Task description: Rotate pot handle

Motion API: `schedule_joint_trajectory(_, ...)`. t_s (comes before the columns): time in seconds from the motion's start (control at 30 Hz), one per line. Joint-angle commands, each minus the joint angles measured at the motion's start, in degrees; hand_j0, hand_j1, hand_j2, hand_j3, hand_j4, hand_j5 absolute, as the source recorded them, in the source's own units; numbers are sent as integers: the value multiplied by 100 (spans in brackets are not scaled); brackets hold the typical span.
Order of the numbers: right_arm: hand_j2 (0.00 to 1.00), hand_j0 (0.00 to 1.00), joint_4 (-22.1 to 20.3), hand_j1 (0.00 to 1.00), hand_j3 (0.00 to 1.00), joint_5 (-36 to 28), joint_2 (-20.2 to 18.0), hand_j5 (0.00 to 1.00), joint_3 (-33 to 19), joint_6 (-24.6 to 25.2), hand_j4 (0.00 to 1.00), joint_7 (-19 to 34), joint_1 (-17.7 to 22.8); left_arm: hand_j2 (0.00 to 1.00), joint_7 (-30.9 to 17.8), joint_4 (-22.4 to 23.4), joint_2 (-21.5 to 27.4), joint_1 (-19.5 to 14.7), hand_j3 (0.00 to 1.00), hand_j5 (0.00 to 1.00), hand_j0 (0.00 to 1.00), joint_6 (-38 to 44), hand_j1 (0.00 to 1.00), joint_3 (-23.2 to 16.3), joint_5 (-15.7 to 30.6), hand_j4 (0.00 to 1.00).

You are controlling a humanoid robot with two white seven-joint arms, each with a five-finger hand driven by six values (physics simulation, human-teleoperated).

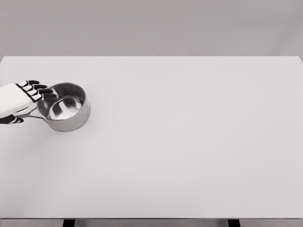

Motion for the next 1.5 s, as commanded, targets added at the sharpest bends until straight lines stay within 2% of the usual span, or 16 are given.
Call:
schedule_joint_trajectory(0.0,100,100,0,100,100,1,0,100,0,5,100,1,0,100,3,58,4,0,100,100,100,4,100,36,33,100)
schedule_joint_trajectory(0.83,100,100,0,100,100,1,0,100,0,-4,100,1,0,100,3,620,-216,-185,100,100,100,4,100,106,33,100)
schedule_joint_trajectory(1.13,100,100,0,100,100,1,0,100,0,5,100,1,0,100,3,611,-207,-229,100,100,100,4,100,106,59,100)
schedule_joint_trajectory(1.47,100,100,0,100,100,1,0,100,0,5,100,1,0,100,3,339,-128,-229,100,100,100,4,100,115,200,100)
